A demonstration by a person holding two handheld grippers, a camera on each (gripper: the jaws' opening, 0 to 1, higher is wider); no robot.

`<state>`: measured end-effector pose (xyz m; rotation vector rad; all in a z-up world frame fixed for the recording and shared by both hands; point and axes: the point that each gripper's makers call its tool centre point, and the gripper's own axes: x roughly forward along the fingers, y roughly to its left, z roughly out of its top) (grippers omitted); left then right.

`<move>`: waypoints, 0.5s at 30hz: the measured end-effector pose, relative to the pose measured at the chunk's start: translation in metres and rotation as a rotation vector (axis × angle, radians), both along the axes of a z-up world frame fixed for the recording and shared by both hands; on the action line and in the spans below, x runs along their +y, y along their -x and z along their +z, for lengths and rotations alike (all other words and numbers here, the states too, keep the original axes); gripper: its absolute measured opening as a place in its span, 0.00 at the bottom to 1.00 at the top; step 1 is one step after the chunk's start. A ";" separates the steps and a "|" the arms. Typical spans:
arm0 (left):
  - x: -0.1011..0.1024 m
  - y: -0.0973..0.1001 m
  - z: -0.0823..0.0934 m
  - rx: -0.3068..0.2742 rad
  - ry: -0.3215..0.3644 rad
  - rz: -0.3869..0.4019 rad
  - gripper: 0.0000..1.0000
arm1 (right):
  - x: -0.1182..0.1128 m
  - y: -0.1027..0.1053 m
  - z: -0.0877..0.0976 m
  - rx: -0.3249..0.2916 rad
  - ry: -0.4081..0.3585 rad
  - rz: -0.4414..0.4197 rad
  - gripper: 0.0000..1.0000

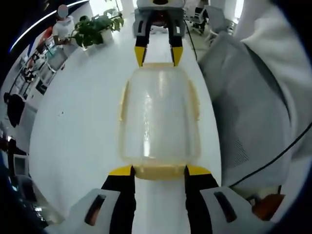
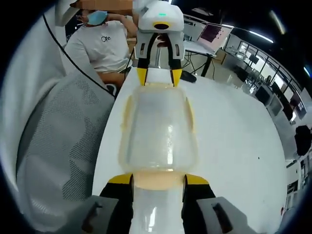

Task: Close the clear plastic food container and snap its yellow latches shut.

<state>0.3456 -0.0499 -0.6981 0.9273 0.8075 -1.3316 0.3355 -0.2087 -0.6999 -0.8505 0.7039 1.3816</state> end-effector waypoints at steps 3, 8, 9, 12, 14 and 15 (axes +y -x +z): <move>-0.008 -0.001 0.001 -0.001 0.004 0.000 0.37 | -0.010 -0.001 0.001 -0.004 0.005 -0.001 0.37; -0.024 -0.002 0.003 -0.005 0.011 -0.004 0.37 | -0.024 -0.003 0.002 -0.010 0.011 -0.004 0.37; -0.028 -0.003 0.004 -0.003 0.016 -0.004 0.37 | -0.028 -0.003 0.002 -0.012 0.014 -0.004 0.37; -0.037 -0.004 0.004 -0.005 0.021 -0.006 0.37 | -0.038 -0.004 0.003 -0.011 0.011 -0.008 0.37; -0.044 -0.004 0.004 -0.006 0.020 -0.008 0.37 | -0.044 -0.003 0.002 -0.014 0.015 -0.008 0.37; -0.046 -0.004 0.004 -0.008 0.019 -0.010 0.37 | -0.046 -0.003 0.002 -0.015 0.016 -0.008 0.37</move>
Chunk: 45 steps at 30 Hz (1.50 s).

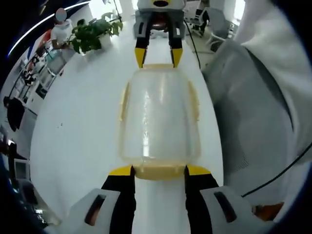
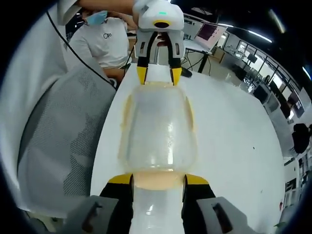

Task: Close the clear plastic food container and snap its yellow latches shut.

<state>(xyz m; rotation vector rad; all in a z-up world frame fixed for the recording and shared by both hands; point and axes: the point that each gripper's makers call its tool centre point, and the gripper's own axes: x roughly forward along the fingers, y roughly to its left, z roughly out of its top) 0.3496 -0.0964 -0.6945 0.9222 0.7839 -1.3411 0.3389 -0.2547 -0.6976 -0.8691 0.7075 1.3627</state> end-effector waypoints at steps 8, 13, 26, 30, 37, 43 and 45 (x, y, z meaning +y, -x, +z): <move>-0.021 -0.004 0.000 -0.007 0.008 0.003 0.37 | -0.022 -0.004 0.002 -0.011 0.011 0.001 0.37; -0.032 -0.007 -0.001 -0.005 0.012 0.005 0.37 | -0.034 -0.008 0.003 -0.014 0.015 0.002 0.37; -0.061 -0.014 -0.004 0.004 0.020 0.002 0.37 | -0.062 -0.015 -0.001 -0.005 0.027 0.000 0.37; -0.070 -0.016 -0.007 0.006 0.019 -0.002 0.37 | -0.070 -0.016 -0.003 -0.002 0.031 -0.002 0.37; -0.083 -0.018 -0.013 0.018 0.019 -0.011 0.37 | -0.084 -0.018 -0.008 0.005 0.040 -0.005 0.37; -0.091 -0.020 -0.018 0.026 0.019 -0.013 0.37 | -0.091 -0.020 -0.012 0.012 0.048 -0.010 0.37; -0.093 -0.021 -0.020 0.033 0.019 -0.016 0.37 | -0.094 -0.020 -0.014 0.017 0.050 -0.009 0.37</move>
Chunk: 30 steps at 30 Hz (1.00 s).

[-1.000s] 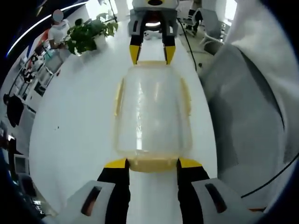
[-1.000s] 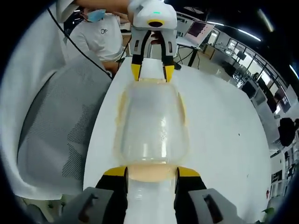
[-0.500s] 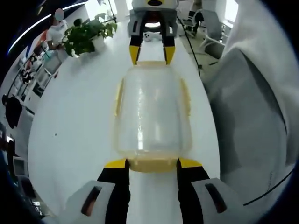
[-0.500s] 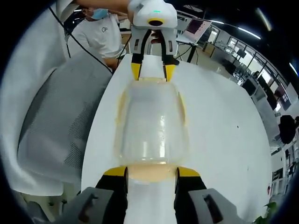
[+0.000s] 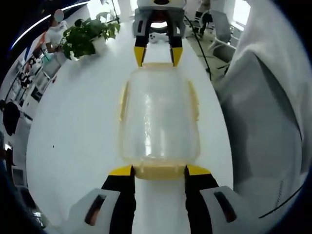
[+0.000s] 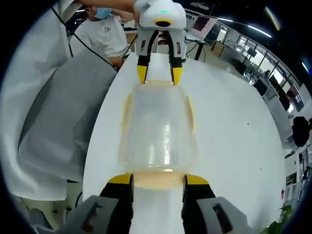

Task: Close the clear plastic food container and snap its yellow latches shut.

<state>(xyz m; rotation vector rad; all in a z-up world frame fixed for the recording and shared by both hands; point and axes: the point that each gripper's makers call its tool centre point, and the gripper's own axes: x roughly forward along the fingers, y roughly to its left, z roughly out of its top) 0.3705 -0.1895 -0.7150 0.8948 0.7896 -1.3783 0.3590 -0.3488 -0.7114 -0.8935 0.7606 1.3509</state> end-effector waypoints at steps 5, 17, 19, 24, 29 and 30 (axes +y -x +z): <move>-0.002 -0.004 -0.005 0.011 -0.011 -0.003 0.37 | -0.001 -0.003 -0.006 0.014 0.005 -0.006 0.37; -0.002 -0.003 -0.021 0.049 -0.038 -0.002 0.37 | -0.003 -0.004 -0.019 0.053 0.014 0.003 0.37; -0.002 -0.004 -0.022 0.051 -0.038 -0.002 0.37 | -0.003 -0.005 -0.020 0.051 0.015 0.006 0.37; -0.002 -0.003 -0.024 0.062 -0.039 -0.004 0.37 | -0.003 -0.004 -0.025 0.066 0.016 0.000 0.37; -0.001 -0.005 -0.027 0.072 -0.041 0.001 0.37 | -0.002 -0.004 -0.031 0.075 0.019 -0.004 0.37; -0.001 -0.005 -0.027 0.071 -0.039 0.000 0.37 | -0.002 -0.005 -0.031 0.076 0.021 -0.005 0.37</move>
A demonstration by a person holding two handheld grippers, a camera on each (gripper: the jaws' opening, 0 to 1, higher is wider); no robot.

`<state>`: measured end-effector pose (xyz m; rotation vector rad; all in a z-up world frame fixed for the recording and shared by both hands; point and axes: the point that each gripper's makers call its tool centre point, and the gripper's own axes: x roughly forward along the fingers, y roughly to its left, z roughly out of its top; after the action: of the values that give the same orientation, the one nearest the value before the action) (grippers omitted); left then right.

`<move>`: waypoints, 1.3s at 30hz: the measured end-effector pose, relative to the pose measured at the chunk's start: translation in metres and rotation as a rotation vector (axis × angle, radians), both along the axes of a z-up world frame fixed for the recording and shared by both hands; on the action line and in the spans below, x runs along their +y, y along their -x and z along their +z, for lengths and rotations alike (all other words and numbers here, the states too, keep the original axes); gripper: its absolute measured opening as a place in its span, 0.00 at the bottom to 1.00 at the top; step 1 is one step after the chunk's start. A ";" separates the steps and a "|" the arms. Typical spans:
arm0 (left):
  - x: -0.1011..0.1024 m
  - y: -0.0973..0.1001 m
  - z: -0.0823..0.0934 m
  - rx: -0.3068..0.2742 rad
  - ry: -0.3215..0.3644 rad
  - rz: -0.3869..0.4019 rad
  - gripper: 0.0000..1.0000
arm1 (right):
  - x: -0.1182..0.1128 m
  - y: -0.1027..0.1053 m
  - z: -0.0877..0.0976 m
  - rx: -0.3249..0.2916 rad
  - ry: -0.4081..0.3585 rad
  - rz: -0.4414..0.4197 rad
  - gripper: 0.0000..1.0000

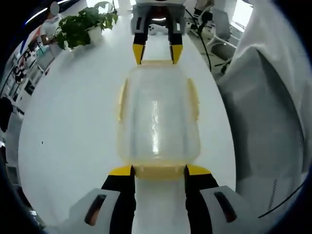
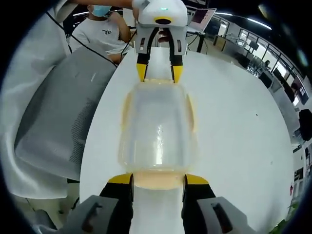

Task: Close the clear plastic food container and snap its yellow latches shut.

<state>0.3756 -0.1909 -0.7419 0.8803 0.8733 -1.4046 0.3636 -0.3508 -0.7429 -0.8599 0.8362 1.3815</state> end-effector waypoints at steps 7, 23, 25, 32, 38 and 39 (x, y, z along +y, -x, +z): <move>0.000 -0.001 0.000 0.007 0.005 0.007 0.37 | 0.000 -0.002 -0.001 0.010 0.003 -0.002 0.37; 0.005 0.005 -0.002 0.008 -0.011 0.005 0.38 | 0.005 0.001 -0.004 0.024 0.010 0.010 0.38; 0.005 0.005 -0.002 0.000 -0.011 0.000 0.38 | 0.004 0.001 -0.005 0.016 0.016 0.017 0.38; 0.004 0.005 -0.002 0.005 -0.009 0.004 0.38 | 0.002 0.002 -0.007 0.018 0.034 0.012 0.38; 0.004 0.010 -0.002 0.029 -0.009 0.014 0.38 | -0.001 0.006 -0.008 0.021 0.048 0.027 0.38; 0.004 0.011 -0.001 0.030 -0.011 0.014 0.39 | -0.002 0.006 -0.007 0.020 0.049 0.027 0.38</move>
<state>0.3647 -0.1871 -0.7432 0.8619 0.9086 -1.4050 0.3579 -0.3527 -0.7502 -0.8994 0.8797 1.4004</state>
